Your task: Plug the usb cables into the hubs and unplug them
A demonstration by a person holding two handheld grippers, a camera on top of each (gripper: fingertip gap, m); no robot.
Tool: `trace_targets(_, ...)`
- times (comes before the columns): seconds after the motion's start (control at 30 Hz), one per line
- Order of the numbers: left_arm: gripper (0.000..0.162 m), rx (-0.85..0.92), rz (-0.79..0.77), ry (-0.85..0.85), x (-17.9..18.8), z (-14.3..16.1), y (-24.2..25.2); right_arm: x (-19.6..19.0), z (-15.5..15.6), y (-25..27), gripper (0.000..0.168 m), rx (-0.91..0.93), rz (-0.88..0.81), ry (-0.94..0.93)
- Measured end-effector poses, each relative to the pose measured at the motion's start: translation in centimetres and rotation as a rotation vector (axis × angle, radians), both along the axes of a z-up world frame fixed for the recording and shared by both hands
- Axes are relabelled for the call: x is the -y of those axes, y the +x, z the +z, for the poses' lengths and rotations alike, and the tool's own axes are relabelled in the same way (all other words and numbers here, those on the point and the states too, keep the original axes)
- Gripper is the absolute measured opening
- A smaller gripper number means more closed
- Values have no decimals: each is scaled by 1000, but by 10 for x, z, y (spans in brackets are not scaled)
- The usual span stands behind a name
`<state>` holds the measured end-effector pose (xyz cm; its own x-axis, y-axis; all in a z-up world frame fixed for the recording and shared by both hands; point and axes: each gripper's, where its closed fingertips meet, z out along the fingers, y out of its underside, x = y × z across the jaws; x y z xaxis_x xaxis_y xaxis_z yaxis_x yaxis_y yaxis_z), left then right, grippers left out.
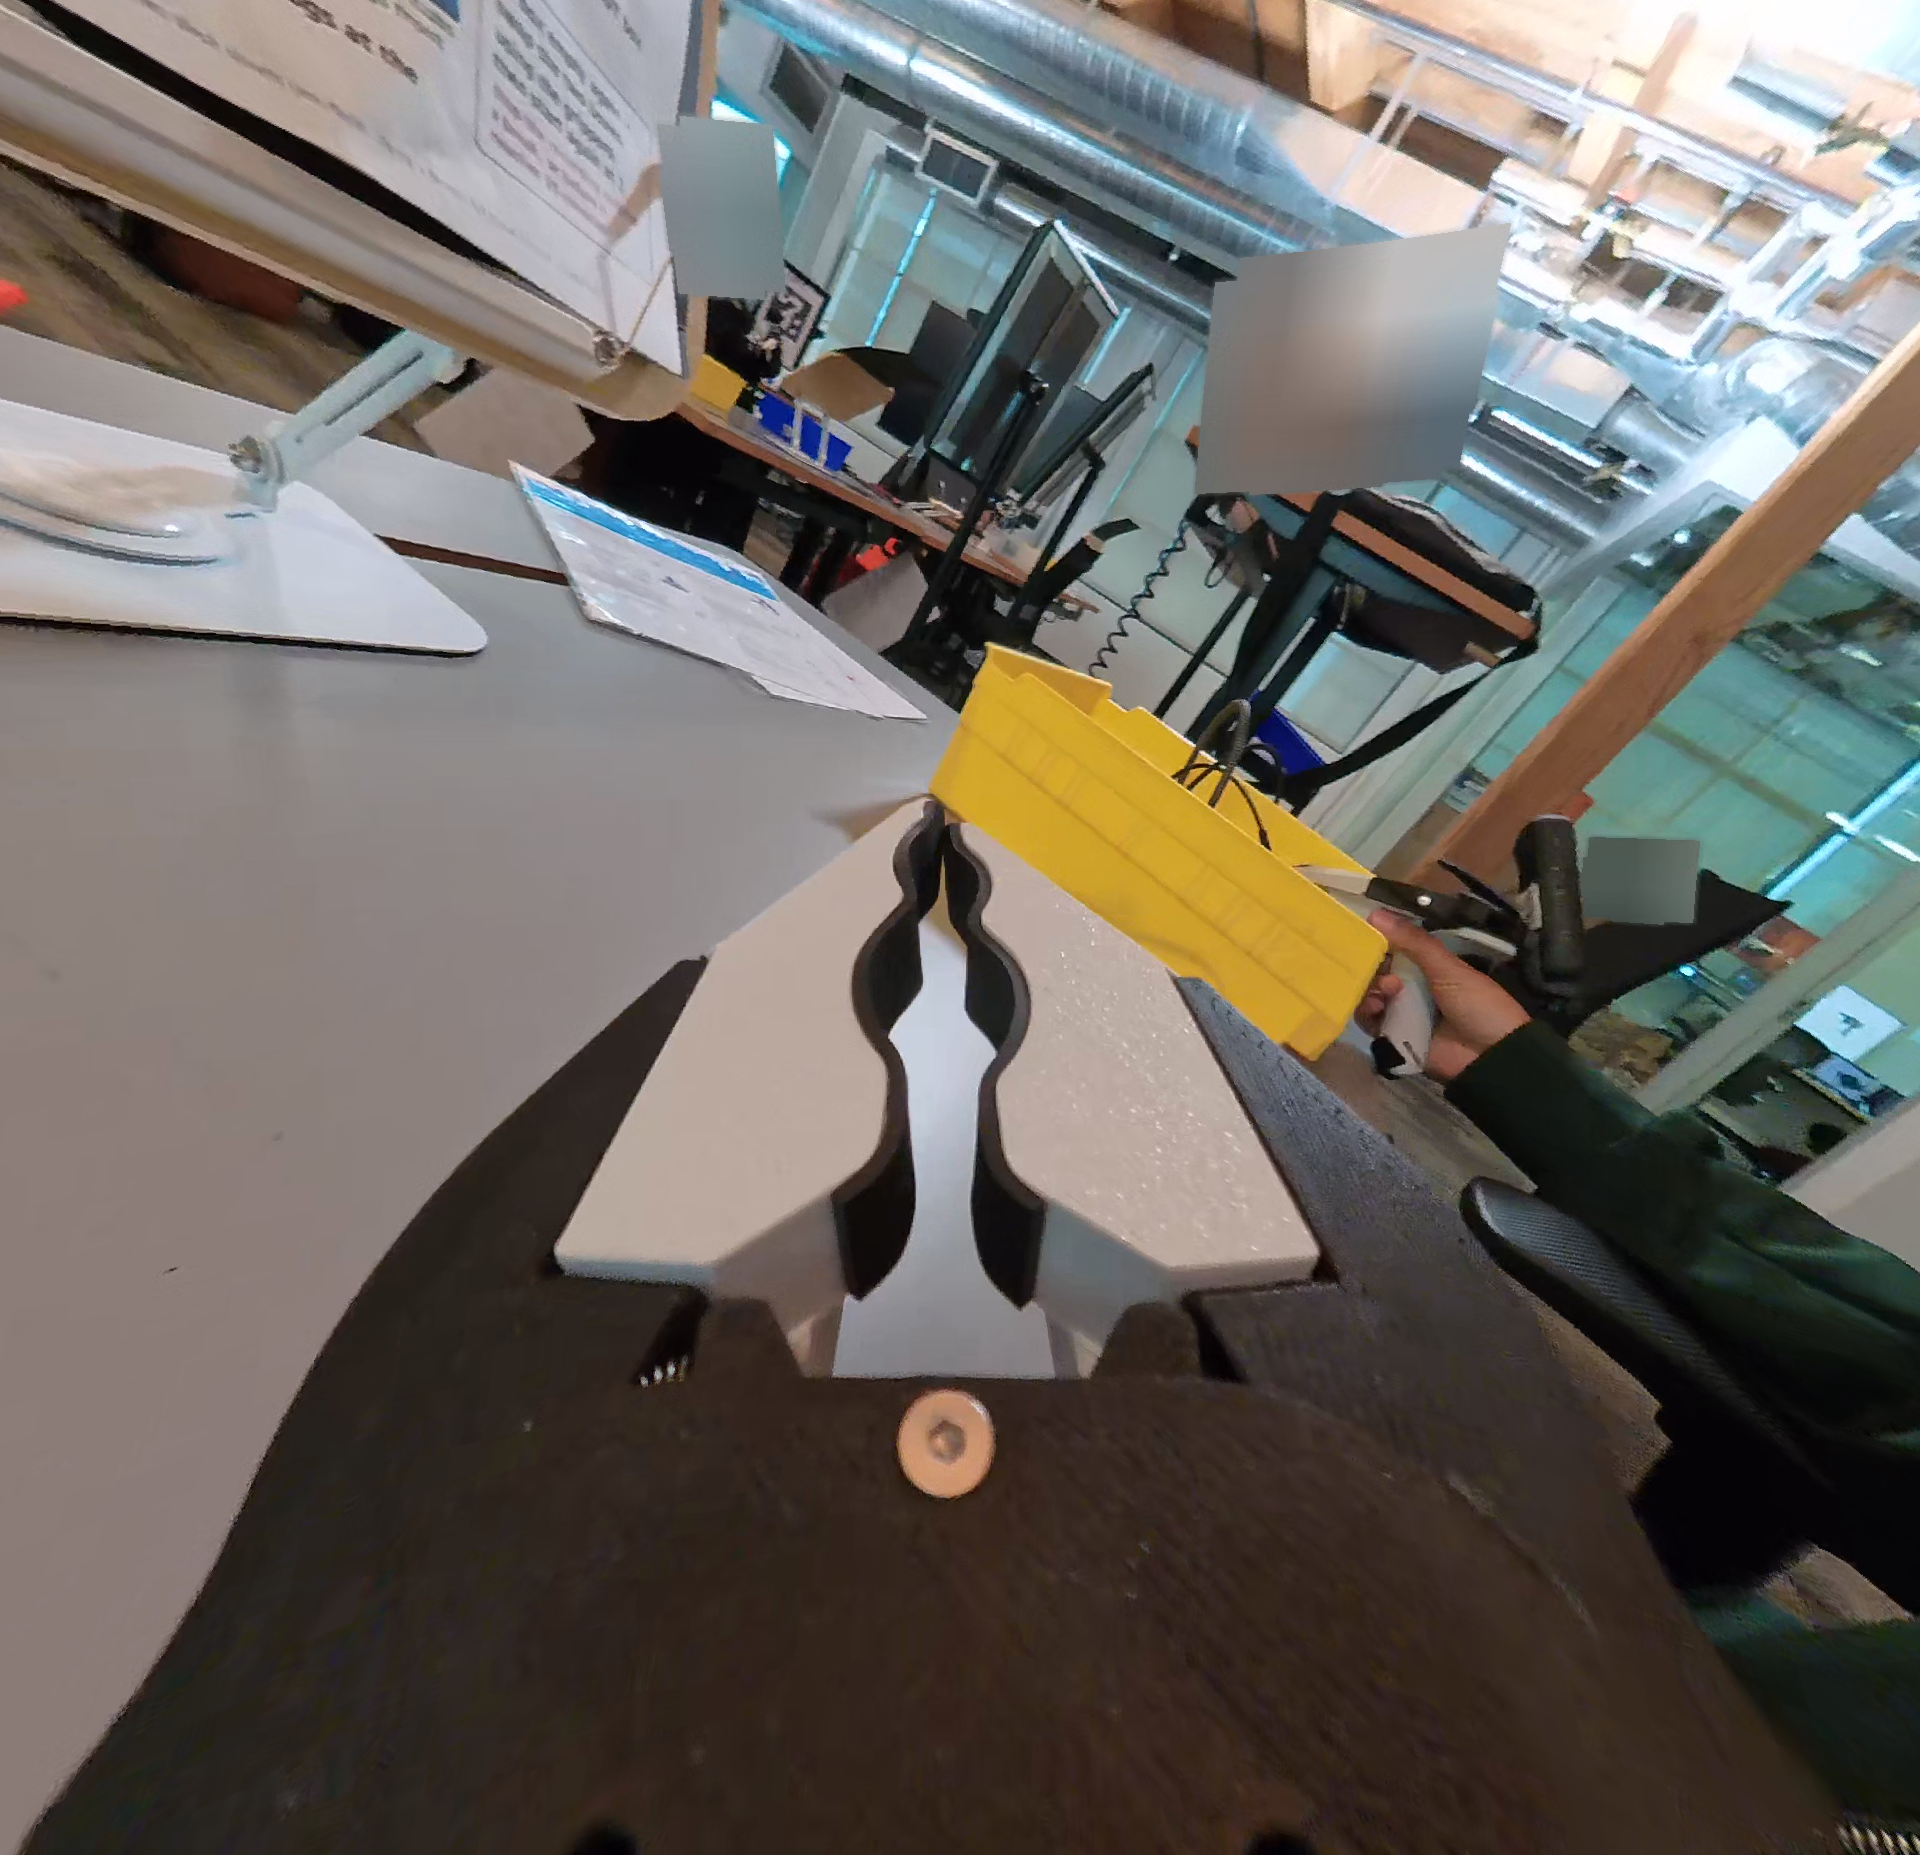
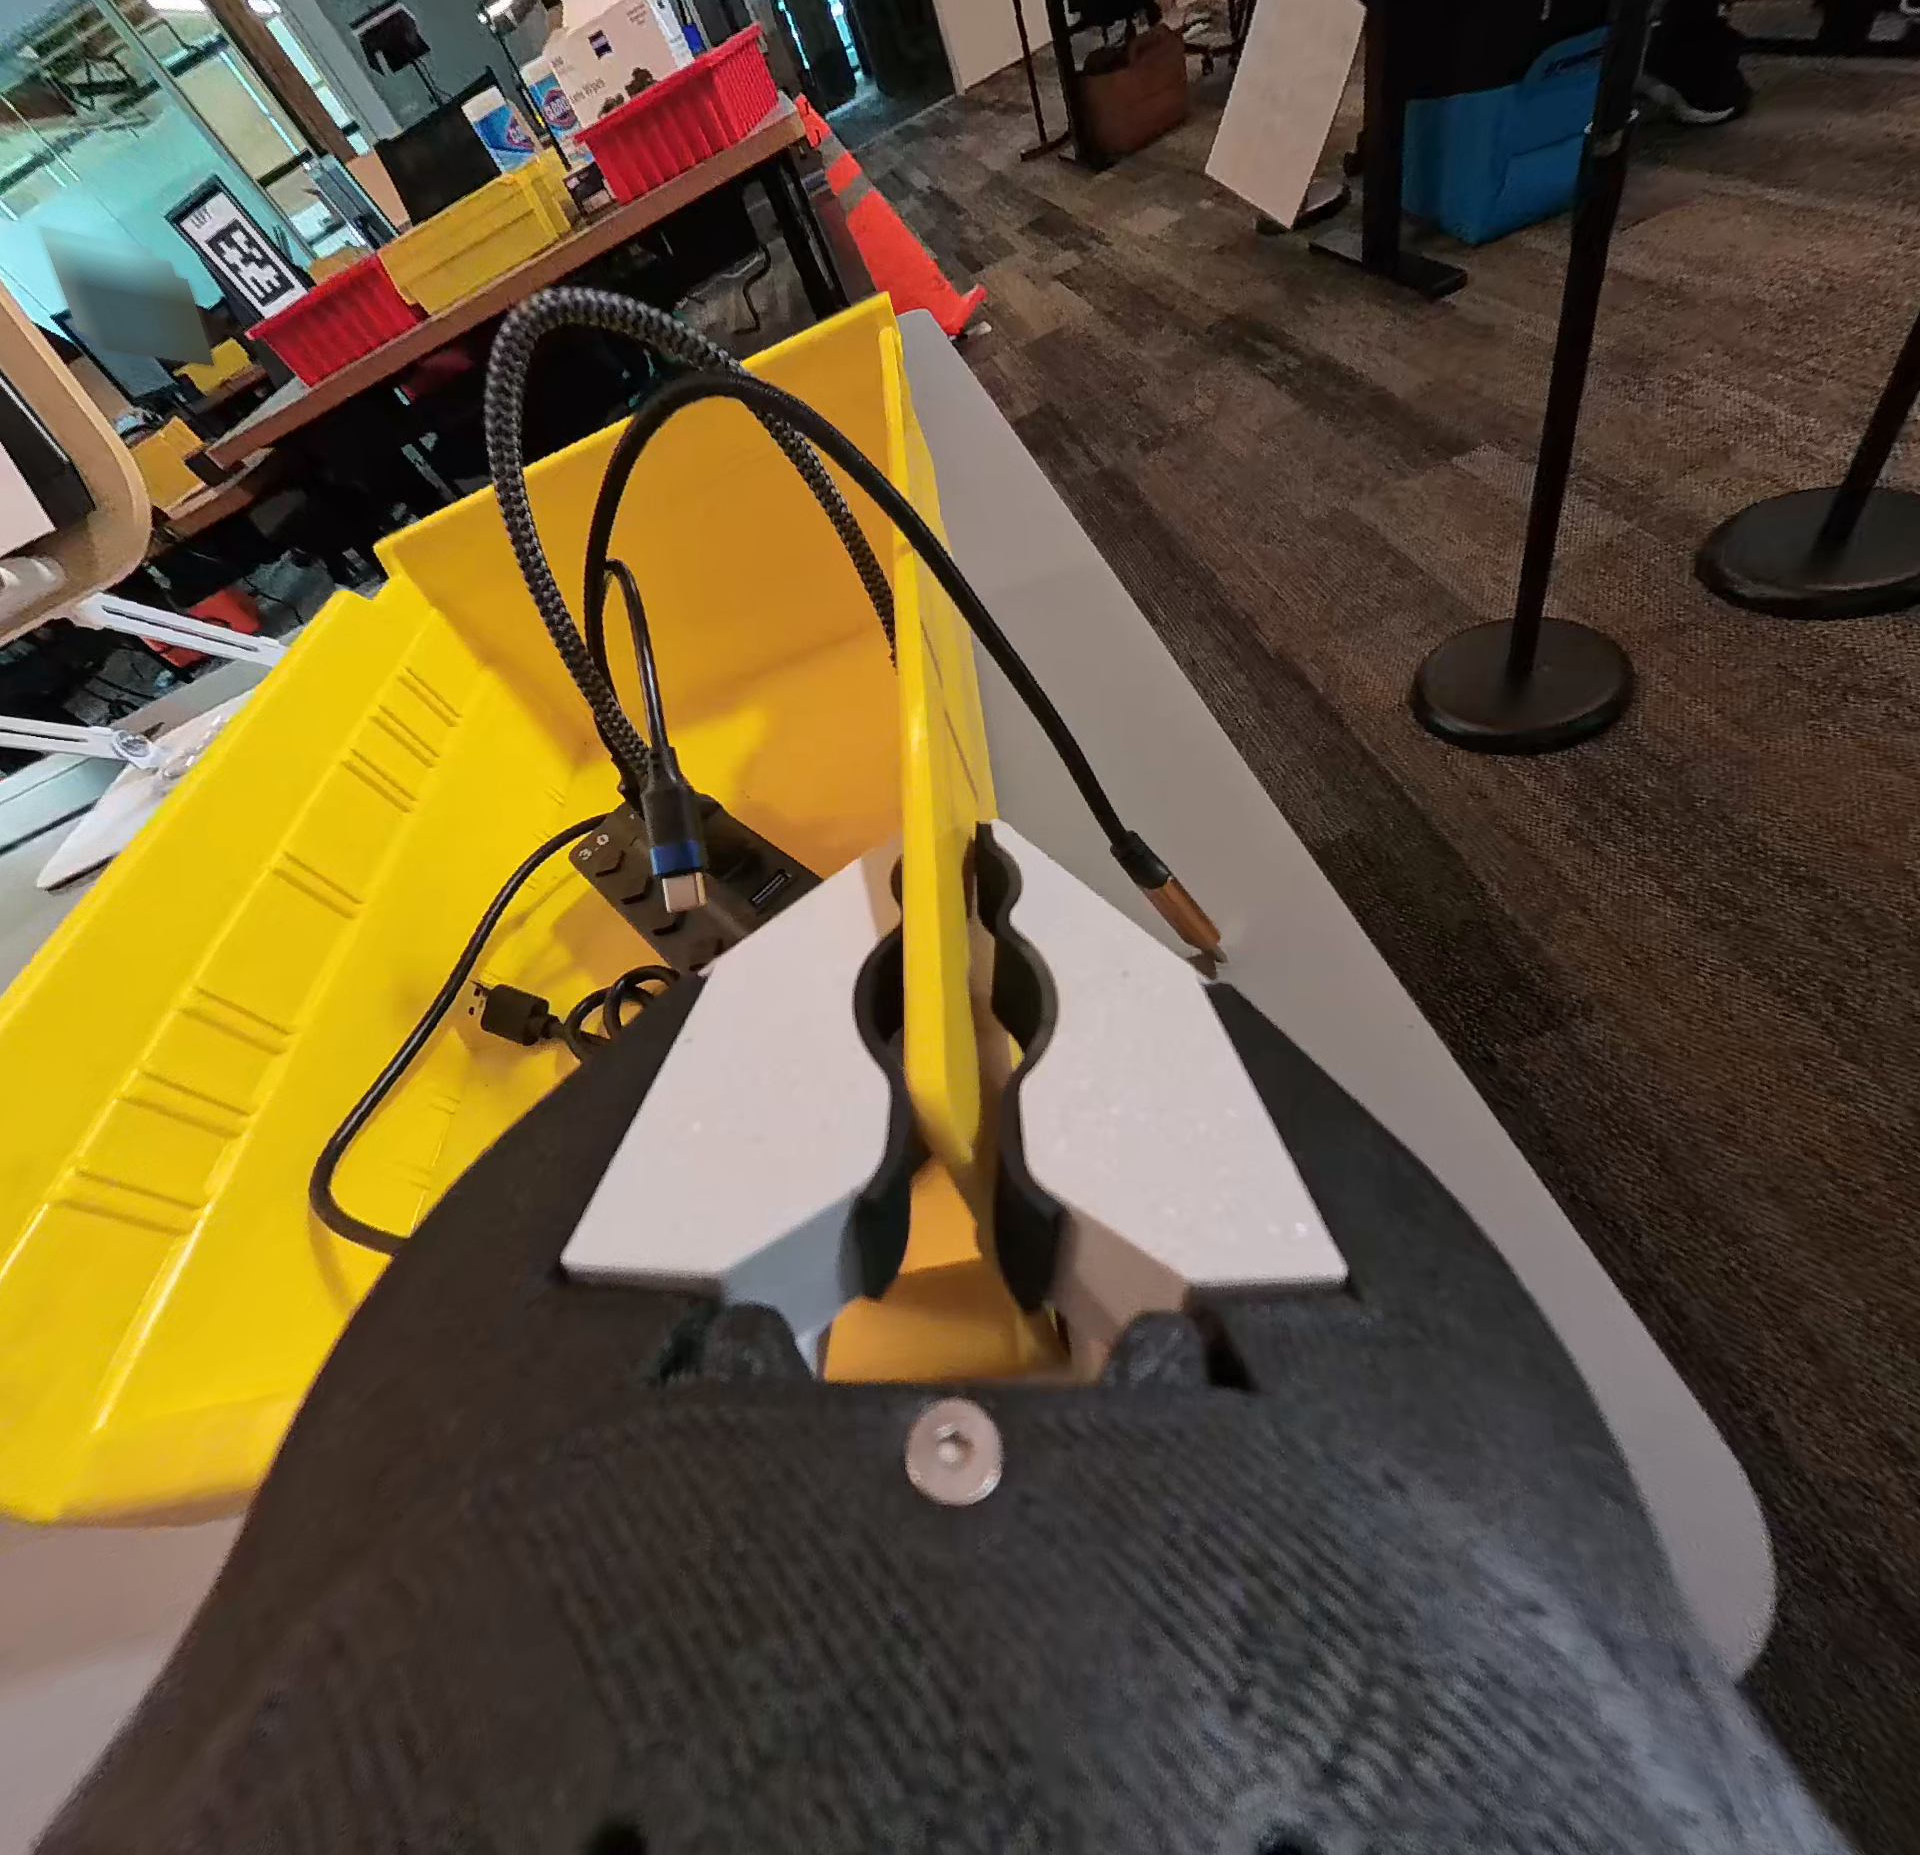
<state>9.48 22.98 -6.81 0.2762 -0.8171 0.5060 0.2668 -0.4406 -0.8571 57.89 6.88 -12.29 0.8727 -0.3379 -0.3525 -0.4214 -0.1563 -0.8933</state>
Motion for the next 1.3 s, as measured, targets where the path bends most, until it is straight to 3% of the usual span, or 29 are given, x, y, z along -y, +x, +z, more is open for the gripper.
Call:
trace_targets(0.37,0,-39,-70,8,10,-6,8,-2,0,1,7,-30,8,5)
trace_targets(0.63,0,-42,-70,33,10,-5,7,-8,31,-26,5,-335,65,190)
trace_targets(0.87,4,-85,-28,45,9,-12,-3,-25,56,-64,5,-151,119,140)
trace_targets(1.07,0,-137,139,79,0,-13,-37,-68,55,-118,4,-161,303,121)
trace_targets(1.27,1,-315,507,235,-9,-9,-101,-120,50,-188,4,-132,492,90)
trace_targets(1.3,9,-342,564,287,-6,-4,-112,-128,47,-199,4,-127,523,74)
